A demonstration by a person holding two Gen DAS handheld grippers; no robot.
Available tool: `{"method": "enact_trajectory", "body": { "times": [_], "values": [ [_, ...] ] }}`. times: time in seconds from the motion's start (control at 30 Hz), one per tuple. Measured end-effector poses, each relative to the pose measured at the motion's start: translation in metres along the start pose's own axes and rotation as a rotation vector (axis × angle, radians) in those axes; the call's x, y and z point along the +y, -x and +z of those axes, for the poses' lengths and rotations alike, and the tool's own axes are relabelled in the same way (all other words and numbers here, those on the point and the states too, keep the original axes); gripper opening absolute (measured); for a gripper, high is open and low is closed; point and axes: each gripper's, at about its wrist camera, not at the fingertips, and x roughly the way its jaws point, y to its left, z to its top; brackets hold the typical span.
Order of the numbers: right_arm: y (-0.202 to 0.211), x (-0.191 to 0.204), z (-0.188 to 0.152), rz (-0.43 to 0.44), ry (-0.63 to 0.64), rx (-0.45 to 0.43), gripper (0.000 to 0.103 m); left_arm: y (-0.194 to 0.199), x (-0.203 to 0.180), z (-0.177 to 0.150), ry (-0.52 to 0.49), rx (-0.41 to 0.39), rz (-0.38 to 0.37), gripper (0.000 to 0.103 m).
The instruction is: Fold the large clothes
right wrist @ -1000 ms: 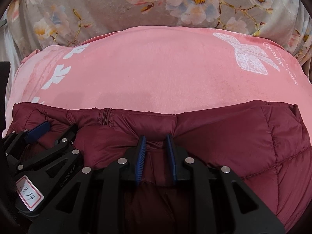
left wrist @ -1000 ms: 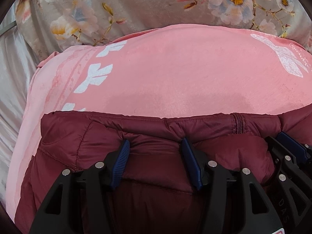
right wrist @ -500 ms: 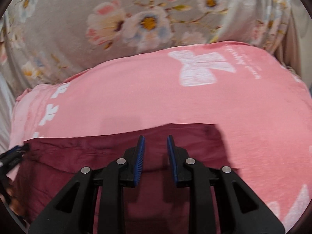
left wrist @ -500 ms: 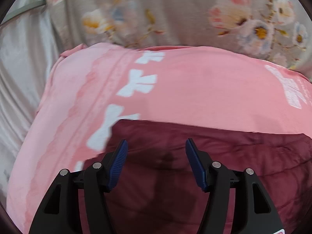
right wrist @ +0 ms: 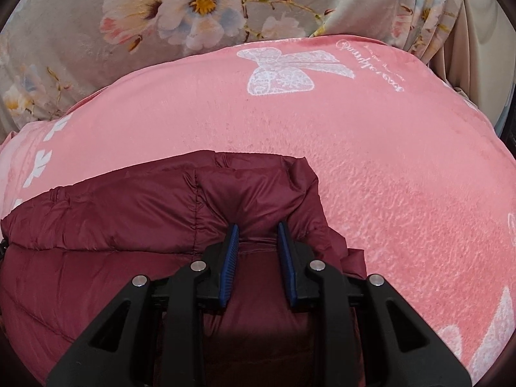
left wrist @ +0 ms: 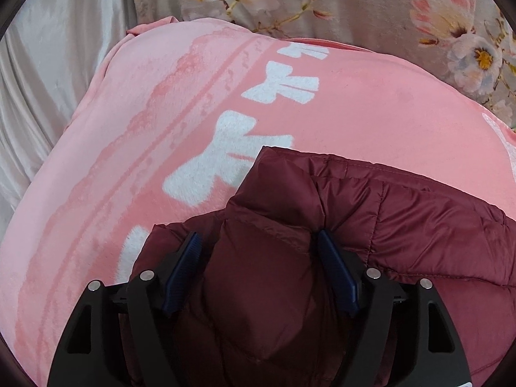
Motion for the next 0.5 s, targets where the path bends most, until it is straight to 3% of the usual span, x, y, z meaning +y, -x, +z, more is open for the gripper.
{"method": "enact_trajectory", "body": {
  "times": [0.23,0.3,0.33,0.4,0.5],
  "values": [
    [-0.001,-0.006,0.0,0.029,-0.028,0.007,0.024,-0.004,0.001,0.002,0.014,0.005,0.015,0.08],
    [0.008,-0.001,-0.001,-0.022,-0.014,-0.012,0.024,0.0,0.001,0.002,0.006,-0.003,0.035,0.079],
    [0.021,0.006,-0.001,-0.04,0.0,-0.035,0.027,0.01,-0.002,0.002,-0.009,-0.009,0.07,0.074],
    [0.05,0.021,-0.006,0.057,0.005,-0.083,0.027,0.035,-0.008,-0.001,-0.03,-0.044,0.065,0.071],
    [0.093,0.066,-0.025,0.174,0.077,-0.113,0.027,0.088,-0.027,-0.014,-0.066,-0.112,-0.034,0.071]
  ]
}}
